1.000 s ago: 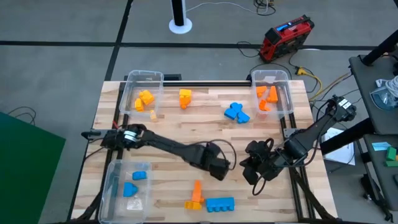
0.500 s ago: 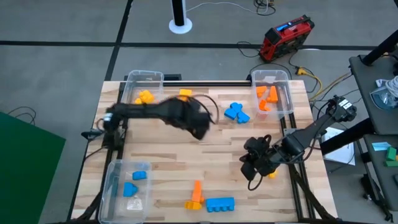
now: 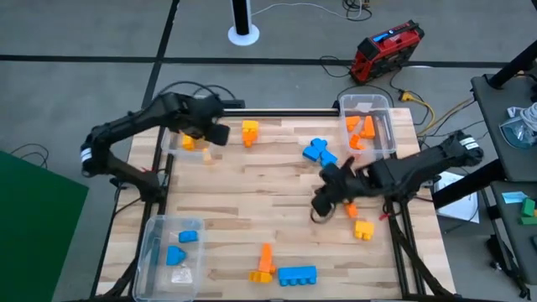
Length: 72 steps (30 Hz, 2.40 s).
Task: Sort blocks
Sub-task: Put the bottom center yellow game piece into the top left transparent bin, then put the top right blue game piece into the bottom left transparent bin
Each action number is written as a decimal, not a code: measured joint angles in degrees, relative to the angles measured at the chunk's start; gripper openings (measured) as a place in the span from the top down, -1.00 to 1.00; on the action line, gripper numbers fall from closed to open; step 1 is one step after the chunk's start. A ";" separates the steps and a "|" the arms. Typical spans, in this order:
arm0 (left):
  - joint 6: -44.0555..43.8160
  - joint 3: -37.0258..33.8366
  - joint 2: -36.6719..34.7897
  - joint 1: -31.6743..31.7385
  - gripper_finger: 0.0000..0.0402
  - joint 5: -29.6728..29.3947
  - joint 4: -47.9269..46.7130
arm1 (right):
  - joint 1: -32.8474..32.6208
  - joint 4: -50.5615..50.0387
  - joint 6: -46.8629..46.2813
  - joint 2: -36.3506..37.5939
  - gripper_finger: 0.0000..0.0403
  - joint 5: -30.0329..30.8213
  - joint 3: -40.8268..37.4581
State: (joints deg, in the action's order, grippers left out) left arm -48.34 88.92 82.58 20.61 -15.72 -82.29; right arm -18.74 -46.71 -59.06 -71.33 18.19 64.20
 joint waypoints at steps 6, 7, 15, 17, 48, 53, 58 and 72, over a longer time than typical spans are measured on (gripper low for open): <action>3.28 -10.36 -8.12 9.65 0.45 2.85 3.64 | 10.82 3.75 5.21 0.00 0.94 -6.40 0.00; 4.24 -11.59 -8.77 10.88 0.45 2.86 4.20 | 12.53 4.37 5.88 0.00 0.94 -7.13 0.00; 14.62 -19.50 -8.76 20.54 0.45 8.81 12.52 | 23.96 9.09 9.52 0.00 0.94 -13.86 0.03; 16.55 -20.96 -7.90 22.43 0.45 9.51 14.12 | 25.72 9.04 9.69 0.00 0.94 -14.79 0.17; 27.00 -7.09 -3.75 25.56 0.02 7.73 19.29 | 40.12 9.35 8.02 -0.09 0.94 -19.45 1.03; 29.55 -0.51 -3.75 25.27 0.04 7.72 19.33 | 42.15 9.40 8.09 -0.09 0.94 -20.19 1.04; 31.99 3.79 -3.80 24.49 0.05 7.74 19.64 | 44.78 12.78 10.57 -2.26 0.94 -20.25 1.16; 34.36 2.19 -3.80 24.38 0.06 7.21 21.34 | 46.51 4.02 20.59 -21.72 0.94 -20.96 7.13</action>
State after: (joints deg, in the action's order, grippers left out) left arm -13.98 91.11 78.78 44.99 -8.50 -60.95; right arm 27.77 -42.70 -38.47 -93.05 -2.78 71.33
